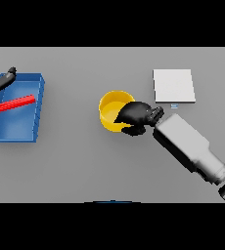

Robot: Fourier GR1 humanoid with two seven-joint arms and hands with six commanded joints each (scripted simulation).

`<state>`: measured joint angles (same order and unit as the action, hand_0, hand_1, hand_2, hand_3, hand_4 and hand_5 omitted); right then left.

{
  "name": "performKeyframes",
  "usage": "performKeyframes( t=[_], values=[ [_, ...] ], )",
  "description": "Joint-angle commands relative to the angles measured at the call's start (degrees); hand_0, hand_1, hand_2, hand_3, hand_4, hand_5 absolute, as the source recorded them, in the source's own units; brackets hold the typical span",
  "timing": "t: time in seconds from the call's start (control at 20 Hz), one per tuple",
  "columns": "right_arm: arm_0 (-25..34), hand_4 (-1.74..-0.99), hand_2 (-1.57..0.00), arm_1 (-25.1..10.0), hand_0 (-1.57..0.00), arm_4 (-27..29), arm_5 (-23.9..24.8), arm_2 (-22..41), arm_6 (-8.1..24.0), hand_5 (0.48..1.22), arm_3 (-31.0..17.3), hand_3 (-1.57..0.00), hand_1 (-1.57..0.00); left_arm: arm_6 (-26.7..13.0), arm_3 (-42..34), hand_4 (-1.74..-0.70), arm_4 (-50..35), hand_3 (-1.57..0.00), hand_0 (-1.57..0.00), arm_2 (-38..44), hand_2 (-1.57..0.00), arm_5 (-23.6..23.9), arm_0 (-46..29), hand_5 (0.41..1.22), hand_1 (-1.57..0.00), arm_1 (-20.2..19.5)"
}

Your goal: Pick up the red beaker and tilt it to pour out 1 green nut into yellow bowl. Pick up the yellow bowl and place it on the metallic measuring scale.

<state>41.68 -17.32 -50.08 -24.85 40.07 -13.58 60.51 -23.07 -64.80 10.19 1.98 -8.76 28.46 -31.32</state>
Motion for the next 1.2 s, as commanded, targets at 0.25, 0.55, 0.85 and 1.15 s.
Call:
performKeyframes(
  t=[0.25,0.55,0.85,1.15],
  values=[
    [0.59,-1.688,-1.32,-0.2,-1.42,1.26,-3.06,-0.22,1.7,1.186,0.69,-1.13,-1.41,-0.4,-0.51,-0.78,0.49,0.0,0.0,-0.5,0.0,0.18,0.08,0.71,0.0,0.12],
    [0.73,-1.727,-1.44,-3.38,-1.53,3.18,-5.3,-1.61,0.91,1.212,5.7,-1.17,-1.53,-0.63,-0.9,-0.77,0.55,0.0,0.0,-0.23,0.0,0.49,-0.36,0.706,0.0,-0.27],
    [1.83,-1.737,-1.43,-6.16,-1.56,4.76,-8.69,-4.58,5.97,1.219,10.66,-1.22,-1.56,-0.48,-1.13,-0.78,-0.28,0.0,0.0,-0.11,0.0,0.08,0.14,0.702,0.0,0.25],
    [-0.45,-1.74,-1.52,-10.57,-1.53,5.84,-9.84,-7.37,8.94,1.22,16.16,-1.18,-1.57,-1.11,-1.55,-0.81,-1.59,0.0,0.0,0.7,0.0,-0.62,-0.11,0.703,0.0,-0.07]
  ],
)
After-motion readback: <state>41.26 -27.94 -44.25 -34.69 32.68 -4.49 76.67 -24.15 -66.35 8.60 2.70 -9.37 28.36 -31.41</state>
